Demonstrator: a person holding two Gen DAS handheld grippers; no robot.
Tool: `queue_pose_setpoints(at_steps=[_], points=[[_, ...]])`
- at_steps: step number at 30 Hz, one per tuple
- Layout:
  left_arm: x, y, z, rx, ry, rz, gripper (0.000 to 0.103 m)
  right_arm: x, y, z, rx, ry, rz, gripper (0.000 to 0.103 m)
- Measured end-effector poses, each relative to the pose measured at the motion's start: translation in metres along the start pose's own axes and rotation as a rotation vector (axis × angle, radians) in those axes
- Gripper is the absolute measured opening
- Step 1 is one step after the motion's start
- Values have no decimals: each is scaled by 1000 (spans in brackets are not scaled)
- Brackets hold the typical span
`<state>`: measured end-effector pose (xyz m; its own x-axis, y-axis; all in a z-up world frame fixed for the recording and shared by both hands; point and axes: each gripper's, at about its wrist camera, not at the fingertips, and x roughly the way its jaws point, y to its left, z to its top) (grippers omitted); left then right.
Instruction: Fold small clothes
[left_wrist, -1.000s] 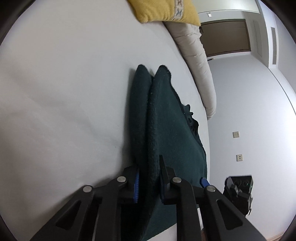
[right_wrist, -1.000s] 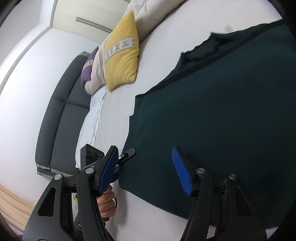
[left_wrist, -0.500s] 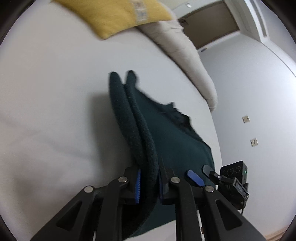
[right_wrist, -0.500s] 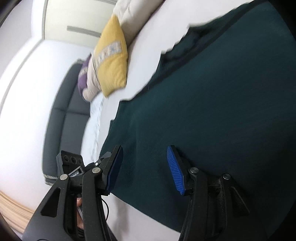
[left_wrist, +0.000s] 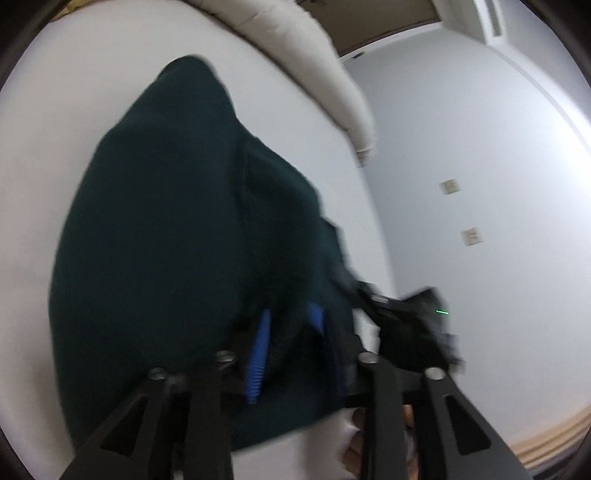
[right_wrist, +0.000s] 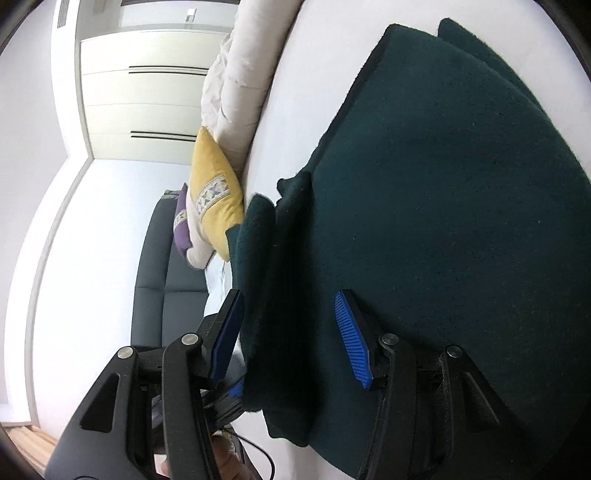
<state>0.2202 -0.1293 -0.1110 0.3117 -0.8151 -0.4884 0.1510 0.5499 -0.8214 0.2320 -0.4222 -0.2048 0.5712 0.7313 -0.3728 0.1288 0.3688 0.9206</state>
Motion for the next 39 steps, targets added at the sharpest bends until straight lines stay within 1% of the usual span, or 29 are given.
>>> queue_pose_setpoints(at_steps=[3, 4, 7, 8, 9, 10, 12, 14, 16, 18, 19, 20, 21, 22, 23, 24, 29, 35, 39], points=[[-31, -17, -1, 27, -25, -104, 50, 6, 5, 1, -14, 9, -24, 57], [-46, -23, 0, 42, -45, -145, 51, 9, 9, -1, -19, 13, -31, 60], [-81, -24, 1, 72, -107, -222, 53, 20, 20, -2, -27, 42, -51, 61], [-88, -19, 2, 78, -129, -215, 53, 25, 24, -3, -31, 57, -62, 61], [-97, -9, 4, 72, -160, -182, 53, 28, 26, -4, -37, 66, -75, 62], [-101, 2, 4, 54, -167, -153, 53, 31, 28, -4, -42, 74, -87, 62], [-103, 22, 1, 19, -151, -133, 53, 36, 28, -1, -39, 89, -103, 61], [-104, 33, -6, 37, -148, -78, 53, 40, 28, 2, -30, 100, -129, 60], [-102, 40, -14, 42, -137, -59, 53, 42, 33, 3, -34, 103, -147, 60], [-94, 45, -17, 31, -128, -45, 53, 51, 43, -2, -88, 126, -201, 52], [-91, 48, -19, 32, -123, -33, 53, 57, 47, -4, -115, 144, -232, 44], [-88, 49, -20, 37, -115, -20, 53, 64, 50, -7, -145, 160, -274, 31], [-84, 51, -22, 44, -108, -5, 53, 68, 52, -8, -165, 168, -309, 25], [-78, 48, -23, 50, -100, 4, 53, 69, 48, -6, -173, 173, -325, 18], [-70, 41, -24, 54, -94, 9, 53, 70, 48, -6, -178, 174, -333, 15], [-67, 38, -24, 58, -91, 13, 53, 70, 49, -5, -189, 167, -344, 14], [-67, 31, -22, 94, -94, 56, 53, 50, 67, -1, -287, 118, -397, 11], [-51, 2, -10, 192, -89, 110, 53, -5, 72, 16, -346, 50, -453, 11], [-33, -18, -4, 250, -76, 138, 53, -46, 68, 29, -340, 3, -469, 11]])
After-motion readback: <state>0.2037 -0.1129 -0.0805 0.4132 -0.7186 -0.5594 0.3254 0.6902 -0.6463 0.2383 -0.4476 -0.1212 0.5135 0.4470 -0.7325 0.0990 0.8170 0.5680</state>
